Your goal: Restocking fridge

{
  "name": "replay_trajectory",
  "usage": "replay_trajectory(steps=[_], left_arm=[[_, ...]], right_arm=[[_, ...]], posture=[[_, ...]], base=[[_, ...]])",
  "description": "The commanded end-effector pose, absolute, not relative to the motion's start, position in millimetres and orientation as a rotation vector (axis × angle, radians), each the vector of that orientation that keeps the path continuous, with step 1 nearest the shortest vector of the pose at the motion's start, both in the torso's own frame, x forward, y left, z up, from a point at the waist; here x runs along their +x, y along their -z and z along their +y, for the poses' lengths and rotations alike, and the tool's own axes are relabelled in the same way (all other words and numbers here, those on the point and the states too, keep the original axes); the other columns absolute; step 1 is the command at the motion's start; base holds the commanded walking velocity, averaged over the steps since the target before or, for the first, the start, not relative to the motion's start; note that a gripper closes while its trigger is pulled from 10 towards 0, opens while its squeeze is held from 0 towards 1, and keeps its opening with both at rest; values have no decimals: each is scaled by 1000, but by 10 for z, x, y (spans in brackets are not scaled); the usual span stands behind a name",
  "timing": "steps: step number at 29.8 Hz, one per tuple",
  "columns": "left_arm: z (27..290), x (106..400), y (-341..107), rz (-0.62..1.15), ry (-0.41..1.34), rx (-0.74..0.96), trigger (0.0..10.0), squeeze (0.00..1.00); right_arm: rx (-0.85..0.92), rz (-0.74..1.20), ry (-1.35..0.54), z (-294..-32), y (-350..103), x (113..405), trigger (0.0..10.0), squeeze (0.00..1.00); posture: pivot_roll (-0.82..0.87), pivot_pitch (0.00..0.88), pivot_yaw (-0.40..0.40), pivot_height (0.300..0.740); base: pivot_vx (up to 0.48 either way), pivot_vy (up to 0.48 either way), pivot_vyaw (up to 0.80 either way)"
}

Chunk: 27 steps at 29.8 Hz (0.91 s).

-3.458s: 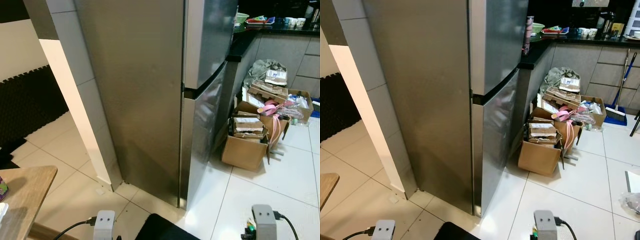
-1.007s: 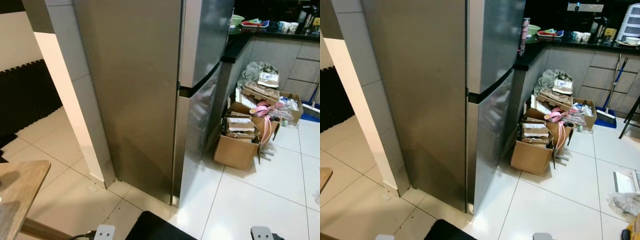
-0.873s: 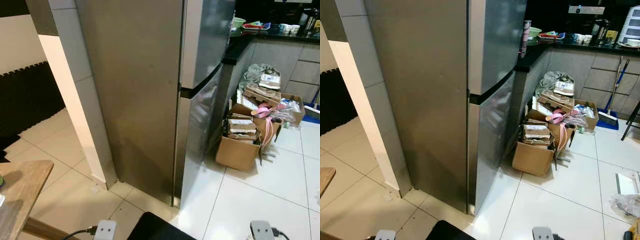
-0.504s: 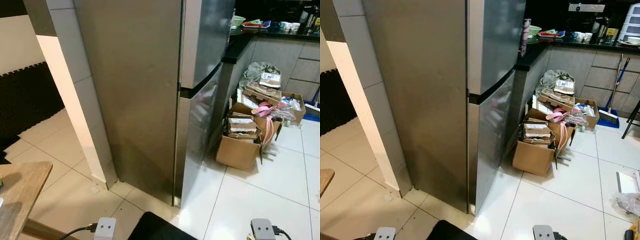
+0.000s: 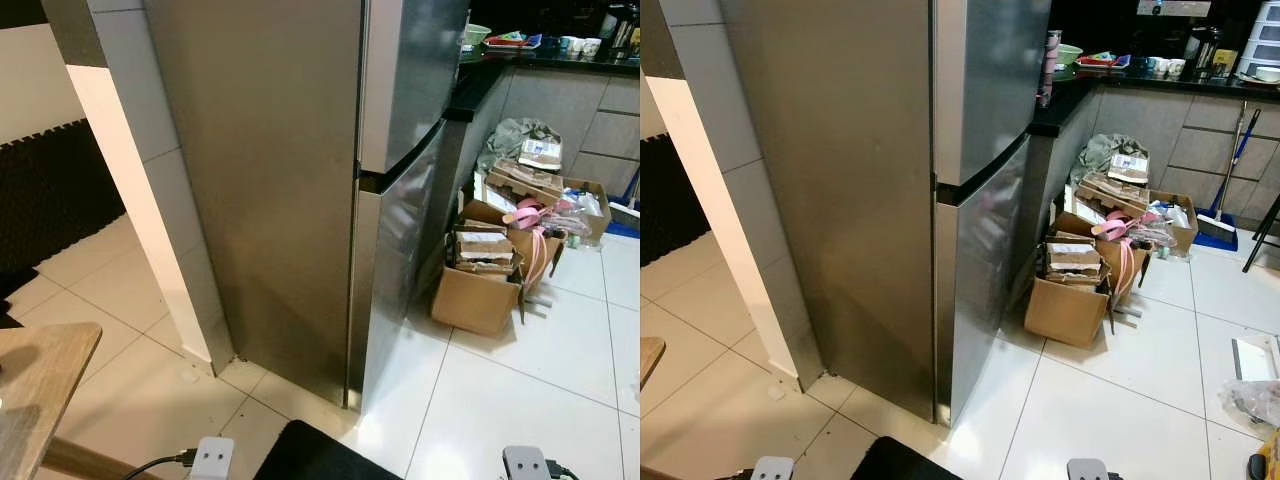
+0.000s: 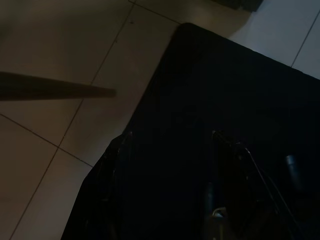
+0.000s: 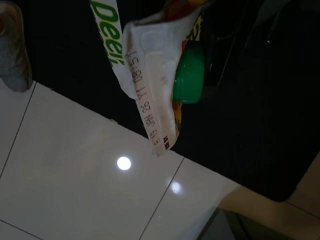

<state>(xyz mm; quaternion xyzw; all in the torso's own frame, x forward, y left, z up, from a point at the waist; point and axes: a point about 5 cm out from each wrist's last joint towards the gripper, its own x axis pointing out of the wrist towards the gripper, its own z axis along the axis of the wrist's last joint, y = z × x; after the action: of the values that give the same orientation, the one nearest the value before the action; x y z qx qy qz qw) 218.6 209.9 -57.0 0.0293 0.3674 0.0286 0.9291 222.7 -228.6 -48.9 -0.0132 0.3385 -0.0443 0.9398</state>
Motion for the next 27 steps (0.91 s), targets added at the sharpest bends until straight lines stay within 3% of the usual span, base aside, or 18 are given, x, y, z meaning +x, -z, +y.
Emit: replay_trajectory(steps=[1, 27], left_arm=[[2104, 2132, 608, 779, -65, 70, 10000, 0], [2063, 2113, 628, 788, -43, 56, 10000, 0]], right_arm=[[-46, 718, 95, -2331, 529, 2150, 10000, 0], [-9, 715, 127, -2351, 535, 2134, 10000, 0]], posture=[[-96, 87, -29, 740], [-94, 57, -46, 740]], base=[[0, 0, 0], [0, 0, 0]])
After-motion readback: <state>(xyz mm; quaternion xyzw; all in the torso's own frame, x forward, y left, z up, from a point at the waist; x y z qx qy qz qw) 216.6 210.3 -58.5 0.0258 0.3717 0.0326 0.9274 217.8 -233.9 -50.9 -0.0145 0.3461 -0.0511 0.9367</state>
